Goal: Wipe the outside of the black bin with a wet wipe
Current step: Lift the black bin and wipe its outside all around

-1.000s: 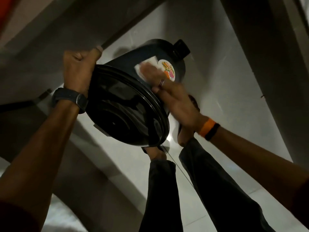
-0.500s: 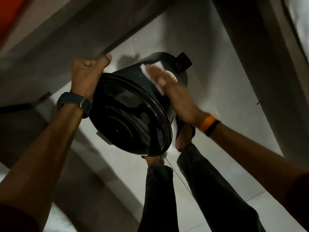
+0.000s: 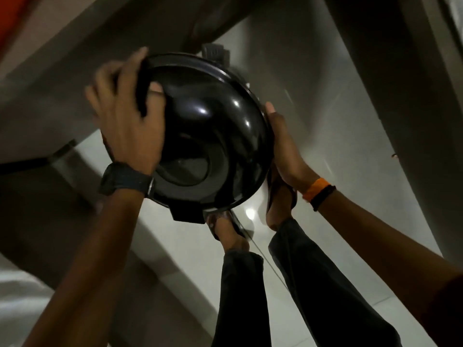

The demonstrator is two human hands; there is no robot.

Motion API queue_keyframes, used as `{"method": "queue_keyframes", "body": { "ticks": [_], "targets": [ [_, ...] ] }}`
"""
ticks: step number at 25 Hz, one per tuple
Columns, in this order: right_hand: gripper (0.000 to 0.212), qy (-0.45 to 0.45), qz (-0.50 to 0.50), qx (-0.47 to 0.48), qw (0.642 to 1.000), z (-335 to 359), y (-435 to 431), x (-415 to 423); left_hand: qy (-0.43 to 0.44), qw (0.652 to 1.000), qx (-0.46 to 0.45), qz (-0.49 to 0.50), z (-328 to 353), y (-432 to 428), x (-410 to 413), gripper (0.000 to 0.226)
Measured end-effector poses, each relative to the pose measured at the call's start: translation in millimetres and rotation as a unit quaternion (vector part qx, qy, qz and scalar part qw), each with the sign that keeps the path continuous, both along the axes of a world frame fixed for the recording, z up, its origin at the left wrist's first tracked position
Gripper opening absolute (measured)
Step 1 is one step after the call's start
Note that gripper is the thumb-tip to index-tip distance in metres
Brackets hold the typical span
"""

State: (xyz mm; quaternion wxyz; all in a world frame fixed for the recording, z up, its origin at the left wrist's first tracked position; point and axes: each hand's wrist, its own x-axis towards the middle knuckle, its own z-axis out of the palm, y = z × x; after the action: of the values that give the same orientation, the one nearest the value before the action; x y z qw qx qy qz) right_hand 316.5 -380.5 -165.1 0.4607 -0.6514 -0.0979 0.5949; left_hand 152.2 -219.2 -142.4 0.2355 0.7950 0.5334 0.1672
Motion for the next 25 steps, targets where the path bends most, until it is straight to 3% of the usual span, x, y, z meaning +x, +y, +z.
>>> {"method": "queue_keyframes", "body": {
  "ticks": [3,5,9,12,16,17,20,22,24,25],
  "targets": [
    [0.052,-0.006,0.016,0.027,0.999,17.5,-10.3,-20.2,0.125,0.989,0.037,-0.07,14.3,-1.4,41.5,0.036],
    [0.05,-0.013,0.007,0.048,0.999,22.5,-7.0,-33.1,0.153,0.986,0.013,-0.072,23.2,3.8,58.3,0.042],
    [0.036,-0.026,0.012,0.079,0.996,35.6,-11.5,-55.7,0.069,0.994,-0.058,-0.069,26.7,17.5,41.9,0.041],
    [0.044,-0.069,0.074,0.144,0.984,6.0,-11.5,-48.8,0.042,0.991,-0.128,-0.024,17.5,19.4,23.3,0.058],
    [0.054,-0.149,0.069,-0.09,0.982,-61.6,46.9,26.9,0.01,0.983,-0.182,0.017,11.0,27.0,13.8,0.06],
    [0.055,-0.164,0.079,-0.104,0.978,-68.4,51.5,31.4,-0.005,0.981,-0.189,0.032,10.5,32.2,13.2,0.058],
    [0.065,-0.15,0.112,0.047,0.981,-47.0,24.5,-21.3,-0.021,0.975,-0.204,0.086,8.0,49.3,8.8,0.054],
    [0.066,-0.18,0.197,0.19,0.945,-18.7,0.9,-67.2,-0.041,0.966,-0.227,0.119,2.3,55.1,5.1,0.052],
    [0.059,-0.211,0.234,0.242,0.918,-28.7,0.7,-66.6,-0.075,0.956,-0.254,0.126,-5.4,55.2,-0.3,0.05],
    [0.055,-0.219,0.205,0.212,0.93,-40.0,10.8,-51.7,-0.098,0.951,-0.266,0.125,-8.9,53.6,-3.3,0.048]
  ]
}}
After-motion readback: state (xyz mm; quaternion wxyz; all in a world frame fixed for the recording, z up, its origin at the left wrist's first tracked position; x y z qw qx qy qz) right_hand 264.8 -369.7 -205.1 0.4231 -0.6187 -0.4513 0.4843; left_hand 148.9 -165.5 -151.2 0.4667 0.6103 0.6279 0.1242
